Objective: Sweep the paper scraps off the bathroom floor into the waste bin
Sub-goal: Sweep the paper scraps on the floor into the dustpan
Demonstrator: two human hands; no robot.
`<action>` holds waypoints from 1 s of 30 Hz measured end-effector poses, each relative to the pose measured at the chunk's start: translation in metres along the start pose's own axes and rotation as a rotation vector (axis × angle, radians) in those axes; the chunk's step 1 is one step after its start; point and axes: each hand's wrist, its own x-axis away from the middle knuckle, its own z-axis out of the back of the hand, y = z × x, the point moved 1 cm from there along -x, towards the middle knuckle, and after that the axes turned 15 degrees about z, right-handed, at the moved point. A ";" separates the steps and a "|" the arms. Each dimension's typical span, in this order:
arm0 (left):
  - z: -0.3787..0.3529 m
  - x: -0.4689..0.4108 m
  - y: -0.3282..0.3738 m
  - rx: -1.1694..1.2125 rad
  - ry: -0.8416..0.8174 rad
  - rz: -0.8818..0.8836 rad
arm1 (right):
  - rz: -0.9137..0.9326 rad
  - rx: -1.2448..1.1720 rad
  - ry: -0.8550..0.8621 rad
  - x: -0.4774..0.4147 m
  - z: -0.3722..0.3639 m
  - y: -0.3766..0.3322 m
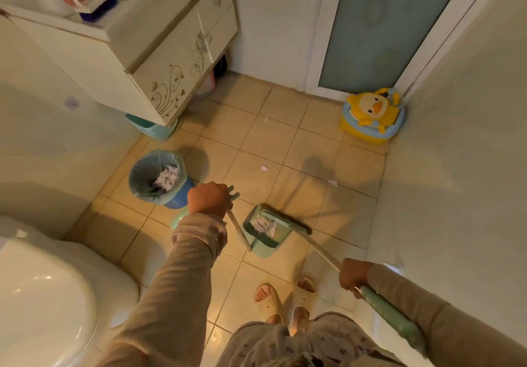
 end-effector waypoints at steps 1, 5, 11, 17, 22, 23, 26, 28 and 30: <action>0.000 -0.001 -0.001 0.001 0.000 0.000 | 0.006 -0.012 -0.017 0.001 0.001 -0.002; -0.002 0.000 0.001 -0.022 0.016 -0.024 | -0.025 -0.194 -0.039 0.008 0.019 0.001; 0.001 0.002 0.005 -0.029 0.026 -0.090 | -0.090 -0.355 0.063 0.026 0.040 0.007; 0.017 -0.004 0.016 0.004 0.036 -0.134 | -0.098 -0.392 0.178 0.035 0.044 0.021; 0.028 0.003 0.048 -0.042 0.064 -0.207 | -0.128 -0.403 0.244 0.042 0.056 0.039; 0.031 0.004 0.056 -0.054 0.072 -0.225 | -0.131 -0.389 0.260 0.043 0.061 0.041; 0.041 0.002 0.081 -0.054 0.081 -0.253 | -0.123 -0.335 0.296 0.043 0.079 0.048; 0.050 -0.002 0.097 -0.035 0.073 -0.242 | -0.115 -0.332 0.309 0.043 0.093 0.054; 0.059 -0.006 0.112 -0.032 0.062 -0.219 | -0.116 -0.305 0.296 0.042 0.107 0.062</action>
